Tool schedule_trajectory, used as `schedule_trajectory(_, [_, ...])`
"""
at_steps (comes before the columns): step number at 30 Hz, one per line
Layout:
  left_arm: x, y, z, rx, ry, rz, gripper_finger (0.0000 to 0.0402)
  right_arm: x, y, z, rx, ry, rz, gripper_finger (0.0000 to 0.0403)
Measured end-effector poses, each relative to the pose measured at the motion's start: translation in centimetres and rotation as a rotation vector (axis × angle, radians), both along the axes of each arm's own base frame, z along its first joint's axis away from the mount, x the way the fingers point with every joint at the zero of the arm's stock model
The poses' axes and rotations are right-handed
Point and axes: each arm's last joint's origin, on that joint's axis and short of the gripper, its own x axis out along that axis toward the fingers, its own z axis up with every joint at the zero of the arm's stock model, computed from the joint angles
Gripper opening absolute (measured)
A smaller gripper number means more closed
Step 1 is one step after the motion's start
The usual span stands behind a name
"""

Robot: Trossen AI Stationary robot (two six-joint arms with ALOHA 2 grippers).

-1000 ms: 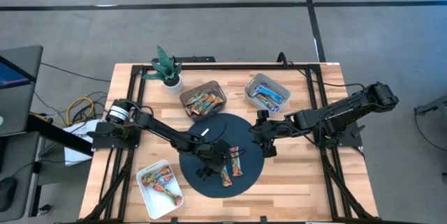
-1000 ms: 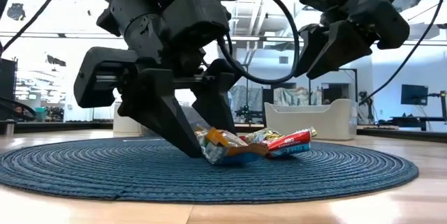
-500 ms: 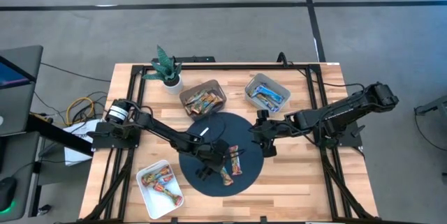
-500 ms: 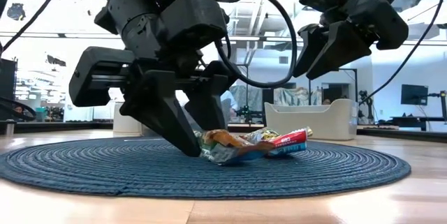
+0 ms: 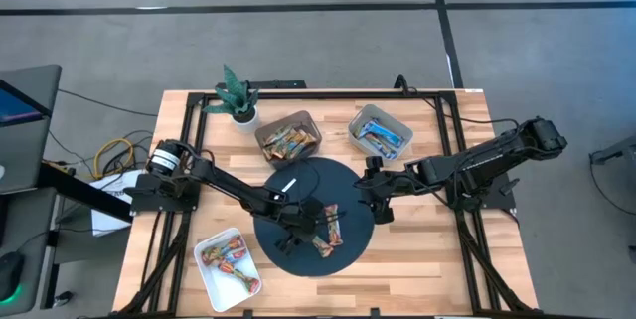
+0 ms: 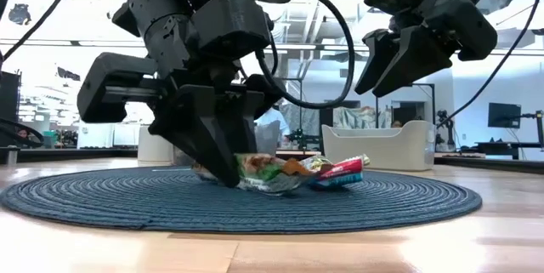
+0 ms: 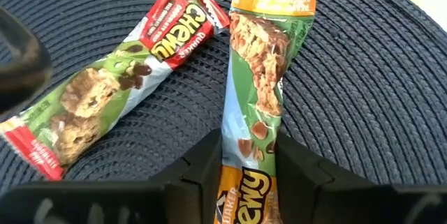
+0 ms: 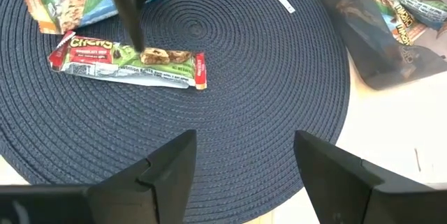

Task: Pick and place Granola Bars by type
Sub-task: Put the yellow granola bar into the black bin

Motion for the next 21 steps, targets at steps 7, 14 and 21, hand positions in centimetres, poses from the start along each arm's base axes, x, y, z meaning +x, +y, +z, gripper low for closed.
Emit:
schedule_trajectory(7, [-0.3, -1.0, 2.4, -0.024, -0.04, -0.017, 0.0098, 0.0, 0.0, 0.0, 0.0, 0.0, 0.0, 0.0234])
schedule_trajectory(14, [-1.6, -1.2, 6.0, 0.159, -0.092, 0.15, 0.0097, 0.0, 0.0, 0.0, 0.0, 0.002, -0.001, 0.0234])
schedule_trajectory(21, [-3.7, 1.4, 8.4, 0.467, -0.122, 0.524, 0.0097, 0.0, 0.0, 0.0, 0.0, 0.0, -0.001, 0.0234])
